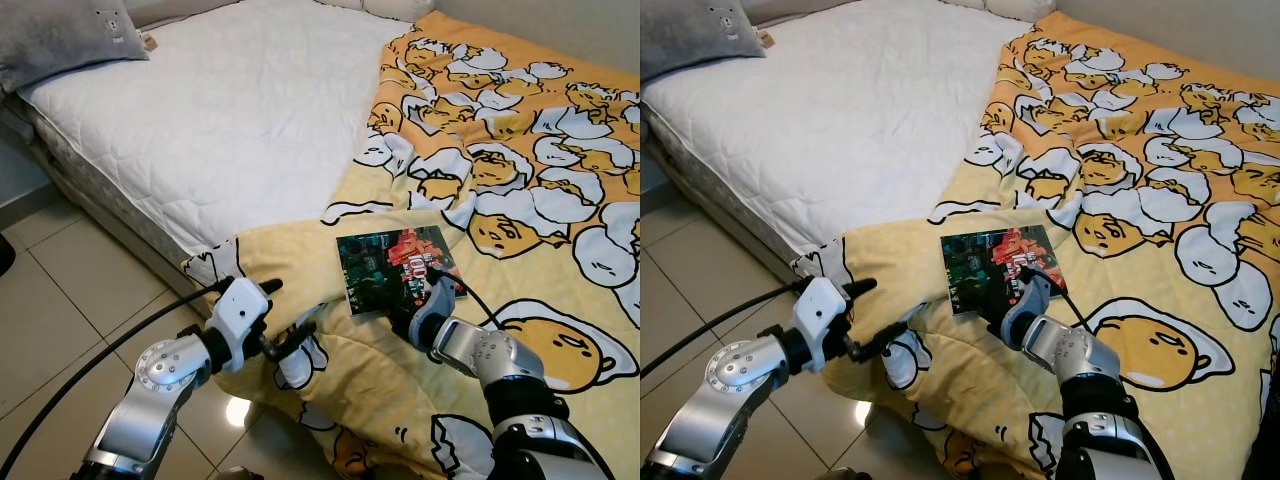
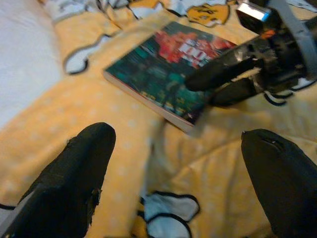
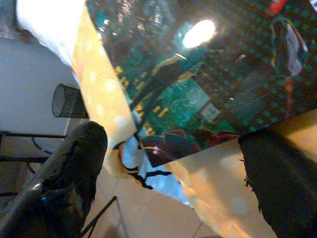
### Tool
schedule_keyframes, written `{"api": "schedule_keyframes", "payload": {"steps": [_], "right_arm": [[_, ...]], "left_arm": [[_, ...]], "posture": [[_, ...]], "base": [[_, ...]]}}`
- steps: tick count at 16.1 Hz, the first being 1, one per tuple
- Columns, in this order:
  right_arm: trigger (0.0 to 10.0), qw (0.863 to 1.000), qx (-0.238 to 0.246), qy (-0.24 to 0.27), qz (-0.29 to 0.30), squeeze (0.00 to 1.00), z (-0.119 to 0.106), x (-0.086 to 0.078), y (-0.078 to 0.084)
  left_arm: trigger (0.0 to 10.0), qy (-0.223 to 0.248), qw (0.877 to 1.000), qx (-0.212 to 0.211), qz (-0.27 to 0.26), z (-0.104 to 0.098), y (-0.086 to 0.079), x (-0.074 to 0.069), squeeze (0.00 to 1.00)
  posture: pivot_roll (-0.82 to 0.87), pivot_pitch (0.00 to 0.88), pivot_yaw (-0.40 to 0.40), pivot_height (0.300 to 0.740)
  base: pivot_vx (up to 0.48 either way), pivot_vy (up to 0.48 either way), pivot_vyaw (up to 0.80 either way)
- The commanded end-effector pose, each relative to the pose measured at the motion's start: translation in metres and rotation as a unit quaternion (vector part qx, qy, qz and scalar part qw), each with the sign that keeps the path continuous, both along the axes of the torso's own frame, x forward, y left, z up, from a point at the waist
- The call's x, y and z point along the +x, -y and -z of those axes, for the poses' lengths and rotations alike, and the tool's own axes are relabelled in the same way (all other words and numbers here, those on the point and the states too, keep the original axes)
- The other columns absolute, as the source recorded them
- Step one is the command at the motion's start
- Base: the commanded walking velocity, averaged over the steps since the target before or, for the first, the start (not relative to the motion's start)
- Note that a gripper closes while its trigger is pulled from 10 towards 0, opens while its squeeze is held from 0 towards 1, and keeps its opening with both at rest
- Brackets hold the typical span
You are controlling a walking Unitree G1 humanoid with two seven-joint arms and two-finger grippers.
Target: Clean up the room
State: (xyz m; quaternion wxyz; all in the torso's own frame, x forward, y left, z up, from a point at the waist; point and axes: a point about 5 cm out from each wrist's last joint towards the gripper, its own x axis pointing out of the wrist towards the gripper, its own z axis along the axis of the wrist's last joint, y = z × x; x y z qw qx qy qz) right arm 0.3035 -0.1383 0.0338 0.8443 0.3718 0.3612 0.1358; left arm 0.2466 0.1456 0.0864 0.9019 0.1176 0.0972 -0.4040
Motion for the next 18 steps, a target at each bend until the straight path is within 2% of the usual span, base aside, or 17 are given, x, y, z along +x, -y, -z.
{"api": "schedule_keyframes", "payload": {"steps": [1,4,8,11,12,15,18], "right_arm": [[10.0,1.0,-0.009,-0.001,0.004,0.0,0.001,0.001,0.001],[10.0,1.0,-0.009,-0.001,0.011,0.0,0.005,0.003,0.0],[10.0,0.999,0.01,0.015,0.039,0.0,0.006,0.007,-0.002],[10.0,0.996,-0.01,0.014,0.086,0.0,0.017,0.007,0.001],[10.0,0.991,0.003,0.017,0.135,0.0,0.017,0.01,0.007],[10.0,0.979,0.033,0.015,0.201,0.0,0.018,0.011,0.015],[10.0,0.954,0.132,0.087,0.254,0.0,-0.006,0.029,0.024]], "left_arm": [[10.0,-0.009,1.0,-0.001,0.02,-0.001,0.002,-0.004,0.0],[10.0,-0.031,0.998,0.003,0.051,0.0,0.001,-0.015,0.0],[10.0,-0.039,0.997,0.012,0.059,-0.001,-0.003,-0.019,0.0],[10.0,-0.042,0.997,0.024,0.061,-0.004,-0.007,-0.021,0.0],[10.0,-0.043,0.997,0.027,0.061,-0.006,-0.01,-0.023,0.0],[10.0,-0.047,0.996,0.038,0.062,-0.007,-0.016,-0.026,0.0],[10.0,-0.042,0.997,0.038,0.057,-0.009,-0.015,-0.024,0.0]], "posture": [[0.0,0.125,-0.032,0.74],[0.01,0.137,-0.029,0.74],[0.02,0.148,-0.024,0.74],[0.05,0.172,-0.016,0.74],[0.06,0.177,-0.013,0.74],[0.08,0.187,-0.002,0.74],[0.08,0.175,-0.006,0.74]], "base": [[0.0,0.0,0.0],[0.0,0.0,0.0],[0.0,0.0,0.0],[0.0,0.0,0.0],[0.0,0.0,0.0],[0.0,0.0,0.0],[0.0,0.0,0.0]]}}
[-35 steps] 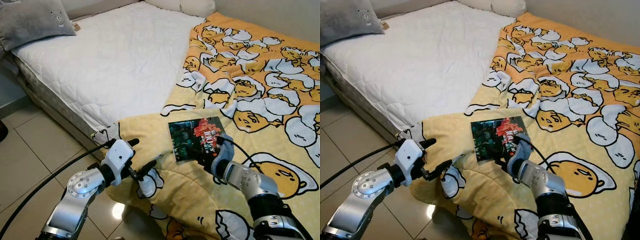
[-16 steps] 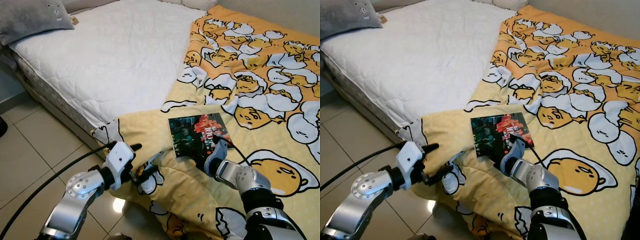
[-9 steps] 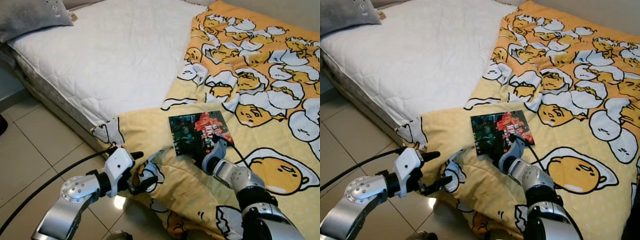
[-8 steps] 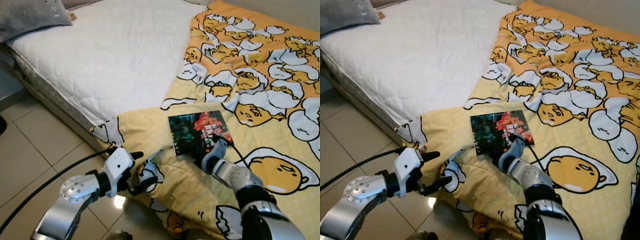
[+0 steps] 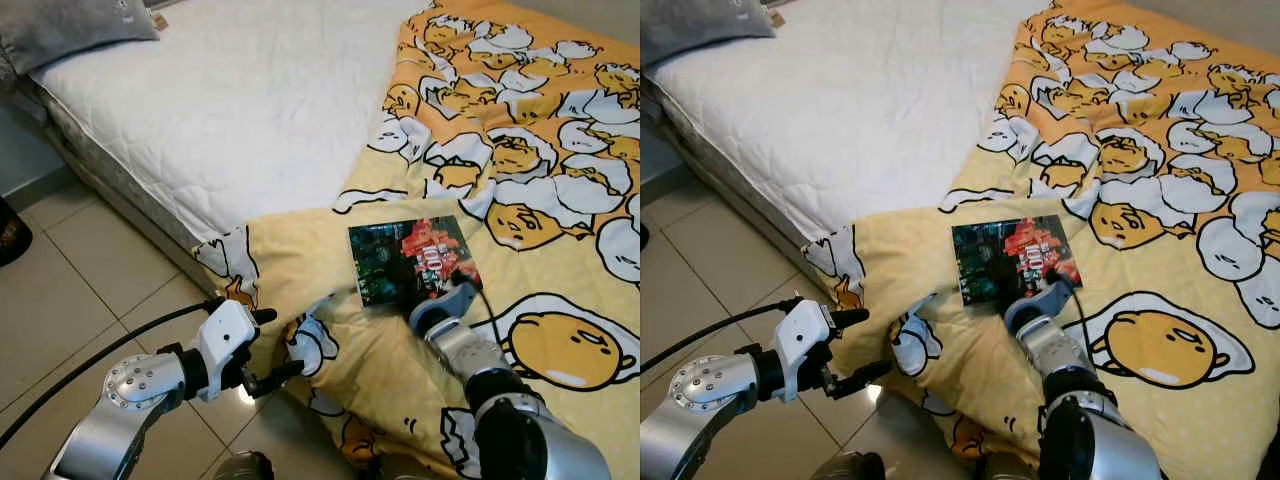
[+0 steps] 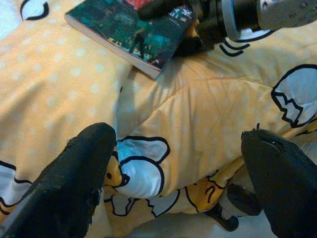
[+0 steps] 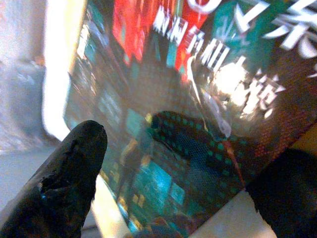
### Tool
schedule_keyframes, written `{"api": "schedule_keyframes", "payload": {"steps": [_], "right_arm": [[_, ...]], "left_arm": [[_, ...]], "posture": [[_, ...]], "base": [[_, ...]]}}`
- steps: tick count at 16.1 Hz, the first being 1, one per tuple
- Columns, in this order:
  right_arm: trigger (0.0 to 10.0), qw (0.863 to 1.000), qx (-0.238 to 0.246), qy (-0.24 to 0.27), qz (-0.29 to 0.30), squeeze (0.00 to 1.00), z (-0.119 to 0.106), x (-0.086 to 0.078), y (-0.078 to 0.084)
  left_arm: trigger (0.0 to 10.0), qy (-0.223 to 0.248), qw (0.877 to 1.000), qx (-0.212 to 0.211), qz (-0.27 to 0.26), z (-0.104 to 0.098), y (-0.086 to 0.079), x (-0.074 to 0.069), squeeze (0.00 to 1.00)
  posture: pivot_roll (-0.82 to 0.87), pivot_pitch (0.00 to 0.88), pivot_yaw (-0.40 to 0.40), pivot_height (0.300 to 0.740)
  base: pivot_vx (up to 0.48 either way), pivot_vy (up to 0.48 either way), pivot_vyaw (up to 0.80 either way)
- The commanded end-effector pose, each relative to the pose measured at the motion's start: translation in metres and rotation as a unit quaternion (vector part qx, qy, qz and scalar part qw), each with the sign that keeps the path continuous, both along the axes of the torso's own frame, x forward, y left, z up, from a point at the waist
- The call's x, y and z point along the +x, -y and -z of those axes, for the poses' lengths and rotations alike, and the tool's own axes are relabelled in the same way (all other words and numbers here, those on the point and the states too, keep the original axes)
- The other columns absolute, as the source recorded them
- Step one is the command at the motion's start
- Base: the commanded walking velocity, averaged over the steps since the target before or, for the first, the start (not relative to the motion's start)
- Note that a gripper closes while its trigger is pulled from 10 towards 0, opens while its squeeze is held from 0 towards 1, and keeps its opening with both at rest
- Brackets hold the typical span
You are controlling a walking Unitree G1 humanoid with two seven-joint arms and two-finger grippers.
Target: Clean up the room
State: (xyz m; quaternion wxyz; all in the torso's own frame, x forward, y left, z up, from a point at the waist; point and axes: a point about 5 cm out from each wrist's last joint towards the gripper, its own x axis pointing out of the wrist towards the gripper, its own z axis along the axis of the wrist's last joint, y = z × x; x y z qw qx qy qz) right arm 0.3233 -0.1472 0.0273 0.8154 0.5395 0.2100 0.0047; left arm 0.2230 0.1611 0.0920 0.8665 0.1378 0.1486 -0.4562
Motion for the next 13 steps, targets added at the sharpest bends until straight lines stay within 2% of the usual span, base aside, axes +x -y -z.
{"api": "schedule_keyframes", "payload": {"steps": [1,2,3,7,8,9,10,11,12,13], "right_arm": [[10.0,0.998,0.009,0.051,0.045,0.0,-0.017,0.011,0.017],[10.0,0.994,0.024,0.084,0.061,0.0,-0.027,0.018,0.024],[10.0,0.993,0.026,0.095,0.064,0.0,-0.031,0.019,0.027],[10.0,0.993,0.023,0.096,0.059,0.0,-0.029,0.018,0.027],[9.7,0.993,0.028,0.101,0.061,0.0,-0.03,0.02,0.026],[6.5,0.991,0.034,0.115,0.057,0.0,-0.035,0.022,0.024],[3.8,0.991,0.034,0.12,0.051,0.0,-0.037,0.024,0.022],[1.8,0.991,0.031,0.121,0.046,0.0,-0.038,0.025,0.02],[0.0,0.992,0.026,0.121,0.04,0.0,-0.039,0.026,0.018],[0.0,0.992,0.026,0.12,0.038,0.0,-0.039,0.026,0.018]], "left_arm": [[10.0,0.006,1.0,-0.001,-0.001,-0.003,0.001,0.0,0.0],[10.0,0.006,1.0,-0.003,0.0,-0.003,0.003,0.0,0.0],[10.0,0.007,1.0,-0.004,0.0,-0.003,0.004,0.0,0.0],[10.0,0.011,1.0,-0.006,-0.002,-0.002,0.006,0.003,0.0],[10.0,0.014,1.0,-0.007,-0.003,-0.003,0.007,0.003,0.0],[10.0,0.015,1.0,-0.008,-0.005,-0.003,0.007,0.004,0.0],[10.0,0.016,1.0,-0.008,-0.006,-0.003,0.007,0.004,0.0],[10.0,0.018,1.0,-0.008,-0.007,-0.003,0.007,0.004,0.0],[10.0,0.019,1.0,-0.009,-0.008,-0.003,0.008,0.005,0.0],[10.0,0.019,1.0,-0.009,-0.009,-0.003,0.008,0.005,0.0]], "posture": [[0.08,0.175,-0.006,0.74],[0.07,0.169,-0.008,0.74],[0.07,0.162,-0.01,0.74],[0.07,0.143,-0.018,0.74],[0.07,0.139,-0.019,0.74],[0.06,0.133,-0.021,0.74],[0.06,0.13,-0.024,0.74],[0.06,0.13,-0.024,0.74],[0.06,0.128,-0.028,0.74],[0.06,0.128,-0.03,0.74]], "base": [[0.0,0.0,0.0],[0.0,0.0,0.0],[0.0,0.0,0.0],[0.0,0.0,0.0],[0.0,0.0,0.0],[0.0,0.0,0.0],[0.0,0.0,0.0],[0.0,0.0,0.0],[0.0,0.0,0.0],[0.0,0.0,0.0]]}}
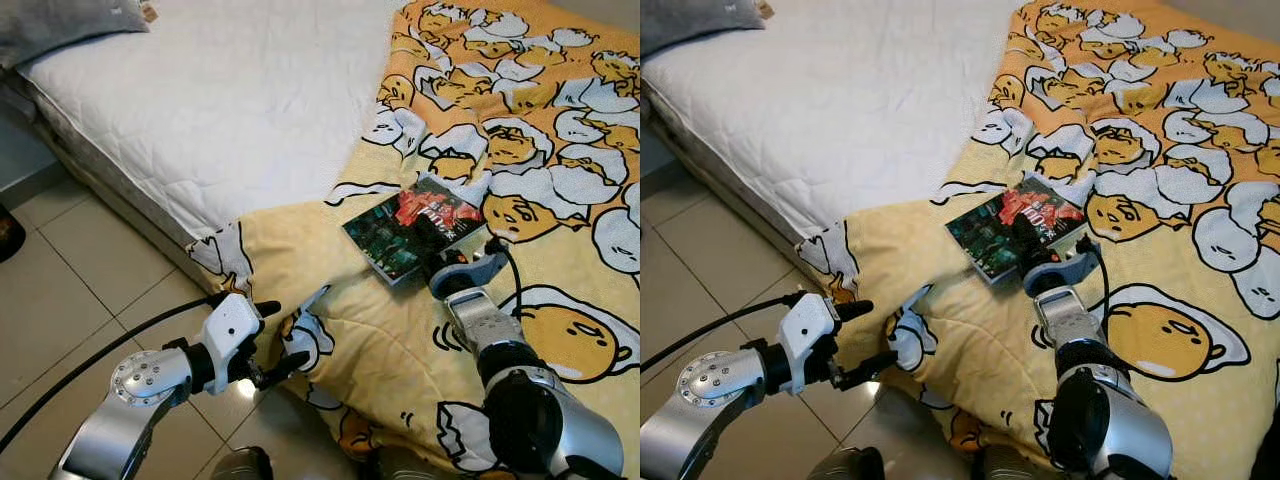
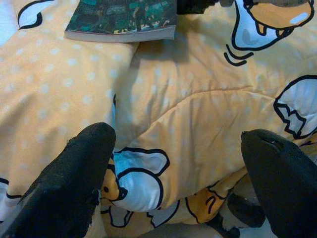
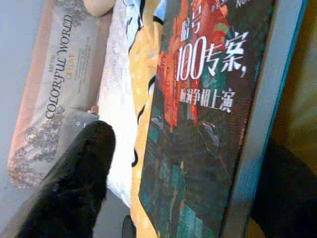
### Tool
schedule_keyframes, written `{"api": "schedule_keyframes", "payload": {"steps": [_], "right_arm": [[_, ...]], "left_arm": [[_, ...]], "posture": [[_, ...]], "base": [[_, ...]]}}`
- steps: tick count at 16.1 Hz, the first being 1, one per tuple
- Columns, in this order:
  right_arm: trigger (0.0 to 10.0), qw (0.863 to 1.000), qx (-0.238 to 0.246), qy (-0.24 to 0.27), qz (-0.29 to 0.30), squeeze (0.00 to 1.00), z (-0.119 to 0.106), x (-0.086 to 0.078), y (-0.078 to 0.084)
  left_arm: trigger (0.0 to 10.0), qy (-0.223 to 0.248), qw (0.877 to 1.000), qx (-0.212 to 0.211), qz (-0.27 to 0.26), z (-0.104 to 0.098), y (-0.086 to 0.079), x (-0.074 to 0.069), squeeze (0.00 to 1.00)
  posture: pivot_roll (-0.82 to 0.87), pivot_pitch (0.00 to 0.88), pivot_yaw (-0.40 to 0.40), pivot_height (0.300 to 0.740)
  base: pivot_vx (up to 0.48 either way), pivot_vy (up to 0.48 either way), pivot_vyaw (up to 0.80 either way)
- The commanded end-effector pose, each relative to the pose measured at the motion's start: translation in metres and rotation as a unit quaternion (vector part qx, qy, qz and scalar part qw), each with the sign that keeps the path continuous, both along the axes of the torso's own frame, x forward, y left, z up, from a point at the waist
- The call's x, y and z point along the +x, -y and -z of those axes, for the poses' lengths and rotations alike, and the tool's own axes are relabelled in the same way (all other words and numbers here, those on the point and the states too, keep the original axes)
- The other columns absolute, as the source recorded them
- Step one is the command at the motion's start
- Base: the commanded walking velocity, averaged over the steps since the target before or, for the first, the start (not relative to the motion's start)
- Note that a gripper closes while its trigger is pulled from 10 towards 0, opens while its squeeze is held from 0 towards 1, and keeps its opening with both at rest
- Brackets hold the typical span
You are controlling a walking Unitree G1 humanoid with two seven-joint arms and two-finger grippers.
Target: Clean up the room
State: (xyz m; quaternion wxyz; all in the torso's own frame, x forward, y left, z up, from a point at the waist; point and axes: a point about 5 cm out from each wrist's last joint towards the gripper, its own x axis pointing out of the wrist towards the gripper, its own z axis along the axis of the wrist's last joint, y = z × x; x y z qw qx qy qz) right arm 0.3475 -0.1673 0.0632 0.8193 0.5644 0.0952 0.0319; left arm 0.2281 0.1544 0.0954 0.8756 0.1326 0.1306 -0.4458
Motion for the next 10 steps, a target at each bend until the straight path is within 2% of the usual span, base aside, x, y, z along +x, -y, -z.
{"api": "schedule_keyframes", "payload": {"steps": [1,4,8,10], "right_arm": [[0.0,1.0,0.0,0.01,-0.008,0.0,-0.0038,0.0025,-0.0031],[0.0,1.0,-0.01,0.008,-0.011,0.0,-0.0038,0.0031,-0.0044],[0.0,0.999,-0.048,0.003,-0.018,0.0,-0.0004,0.0015,-0.0053],[0.0,0.999,-0.037,0.002,-0.007,0.0,0.0002,0.0012,-0.0045]], "left_arm": [[10.0,0.004,1.0,0.003,0.0,0.0007,0.0009,0.0007,0.0],[10.0,0.007,1.0,0.003,-0.008,0.001,0.0003,0.0031,0.0],[10.0,0.01,1.0,0.003,-0.012,0.0009,-0.0006,0.0046,0.0],[10.0,0.011,1.0,0.004,-0.013,0.0014,-0.0008,0.0057,0.0]], "posture": [[0.06,0.129,-0.032,0.74],[0.07,0.123,-0.038,0.74],[0.07,0.123,-0.038,0.74],[0.07,0.112,-0.035,0.74]], "base": [[0.0,0.0,0.0],[0.0,0.0,0.0],[0.0,0.0,0.0],[0.0,0.0,0.0]]}}
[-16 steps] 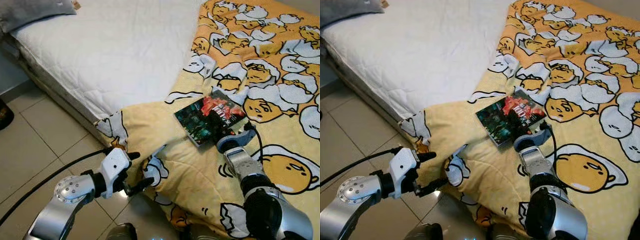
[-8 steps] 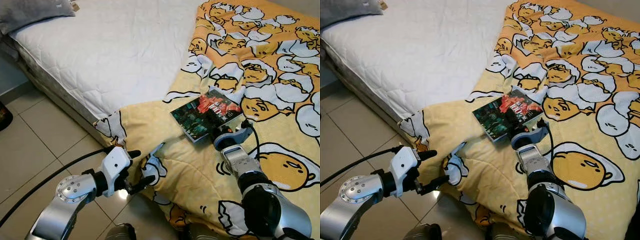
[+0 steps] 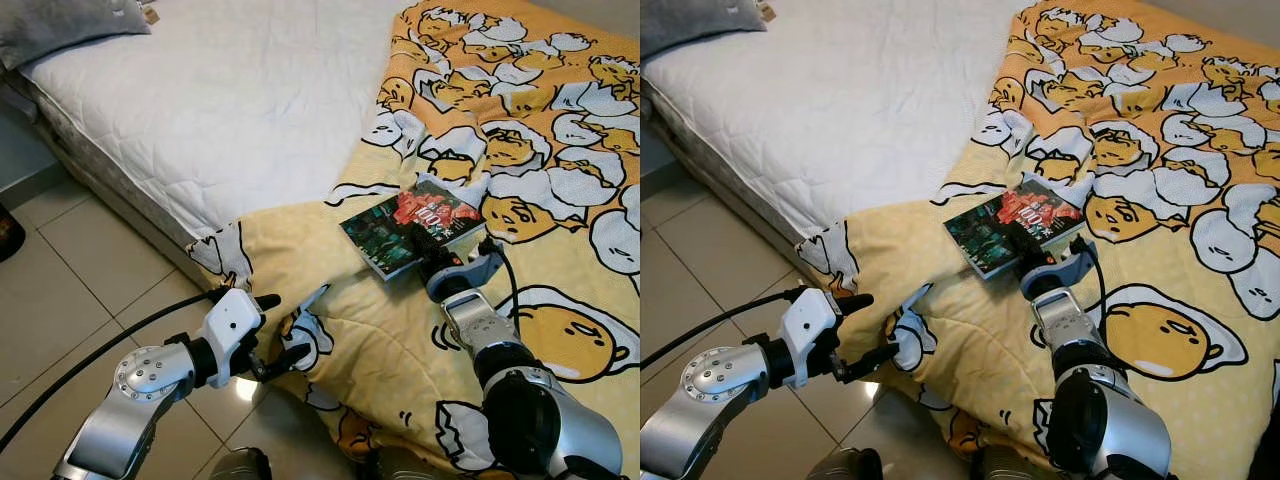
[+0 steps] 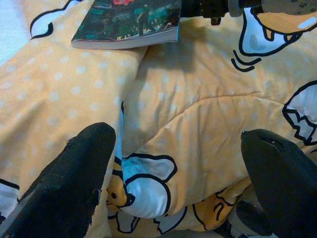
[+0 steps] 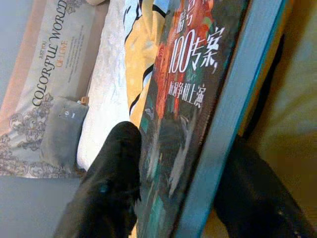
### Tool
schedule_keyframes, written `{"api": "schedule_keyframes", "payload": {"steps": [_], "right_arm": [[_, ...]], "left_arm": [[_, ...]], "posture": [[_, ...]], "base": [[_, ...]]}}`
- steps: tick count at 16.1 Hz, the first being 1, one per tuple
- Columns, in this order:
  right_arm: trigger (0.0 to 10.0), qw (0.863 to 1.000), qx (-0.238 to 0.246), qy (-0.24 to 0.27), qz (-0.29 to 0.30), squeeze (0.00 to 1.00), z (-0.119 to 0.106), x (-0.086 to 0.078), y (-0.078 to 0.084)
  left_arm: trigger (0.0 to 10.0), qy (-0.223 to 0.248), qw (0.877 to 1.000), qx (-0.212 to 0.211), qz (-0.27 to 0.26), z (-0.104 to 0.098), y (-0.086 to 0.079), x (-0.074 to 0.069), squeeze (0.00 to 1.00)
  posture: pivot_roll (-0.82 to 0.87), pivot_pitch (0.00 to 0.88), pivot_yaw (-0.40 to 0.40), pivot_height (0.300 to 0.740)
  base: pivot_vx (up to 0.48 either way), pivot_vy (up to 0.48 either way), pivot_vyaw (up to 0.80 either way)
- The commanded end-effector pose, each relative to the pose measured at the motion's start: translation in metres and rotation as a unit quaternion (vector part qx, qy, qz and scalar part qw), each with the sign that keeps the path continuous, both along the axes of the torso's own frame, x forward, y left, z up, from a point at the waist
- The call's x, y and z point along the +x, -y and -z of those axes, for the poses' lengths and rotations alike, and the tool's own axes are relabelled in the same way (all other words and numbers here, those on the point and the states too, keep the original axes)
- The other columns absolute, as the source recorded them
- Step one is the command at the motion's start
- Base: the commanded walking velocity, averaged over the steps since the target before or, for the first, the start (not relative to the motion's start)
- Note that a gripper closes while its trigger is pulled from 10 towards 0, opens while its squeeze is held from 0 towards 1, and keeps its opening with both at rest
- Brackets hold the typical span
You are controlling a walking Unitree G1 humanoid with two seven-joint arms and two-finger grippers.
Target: Clean up the room
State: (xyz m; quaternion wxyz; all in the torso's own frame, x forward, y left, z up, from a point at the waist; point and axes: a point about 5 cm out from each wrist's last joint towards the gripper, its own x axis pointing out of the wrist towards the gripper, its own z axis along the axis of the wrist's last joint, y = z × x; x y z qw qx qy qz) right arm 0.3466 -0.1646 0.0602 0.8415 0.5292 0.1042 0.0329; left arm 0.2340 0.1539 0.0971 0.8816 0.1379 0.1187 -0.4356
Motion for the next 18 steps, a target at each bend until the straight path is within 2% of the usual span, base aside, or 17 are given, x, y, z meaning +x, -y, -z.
{"api": "schedule_keyframes", "payload": {"steps": [1,5,7,11,13,15,16,18], "right_arm": [[0.0,1.0,-0.001,0.005,0.001,0.0,-0.002,0.002,-0.002],[0.0,1.0,-0.01,-0.007,-0.001,0.0,0.001,0.001,-0.002],[0.0,0.999,-0.039,-0.017,-0.025,0.0,0.006,-0.002,-0.007],[0.0,0.998,-0.05,-0.013,-0.041,0.0,0.008,-0.006,-0.005],[0.0,0.999,-0.023,0.013,-0.027,0.0,0.004,-0.009,0.006],[0.0,0.997,-0.033,0.061,-0.016,0.0,-0.007,-0.014,0.017],[0.0,0.997,-0.033,0.066,-0.011,0.0,-0.01,-0.014,0.019],[0.0,0.989,-0.065,0.129,0.026,0.0,-0.041,-0.019,0.029]], "left_arm": [[10.0,-0.003,1.0,0.004,-0.004,0.003,-0.001,0.0,0.0],[10.0,0.0,1.0,0.005,-0.006,0.004,0.0,0.002,0.0],[10.0,0.001,1.0,0.004,-0.007,0.005,0.0,0.003,0.0],[10.0,0.006,1.0,-0.006,-0.018,0.006,0.002,0.004,0.0],[10.0,0.011,0.999,-0.011,-0.031,0.006,0.0,0.003,0.0],[10.0,0.027,0.998,-0.017,-0.062,0.005,-0.008,0.006,0.0],[10.0,0.029,0.997,-0.018,-0.067,0.004,-0.009,0.006,0.0],[10.0,0.053,0.992,-0.02,-0.11,0.001,-0.013,0.011,0.0]], "posture": [[0.07,0.112,-0.035,0.74],[0.07,0.099,-0.03,0.74],[0.07,0.083,-0.027,0.74],[0.07,0.035,-0.036,0.74],[0.08,0.005,-0.032,0.74],[0.07,0.0,-0.022,0.74],[0.07,0.0,-0.022,0.74],[0.07,0.0,-0.013,0.74]], "base": [[0.0,0.0,0.0],[0.0,0.0,0.0],[0.0,0.0,0.0],[0.0,0.0,0.0],[0.0,0.0,0.0],[0.0,0.0,0.0],[0.0,0.0,0.0],[0.0,0.0,0.0]]}}
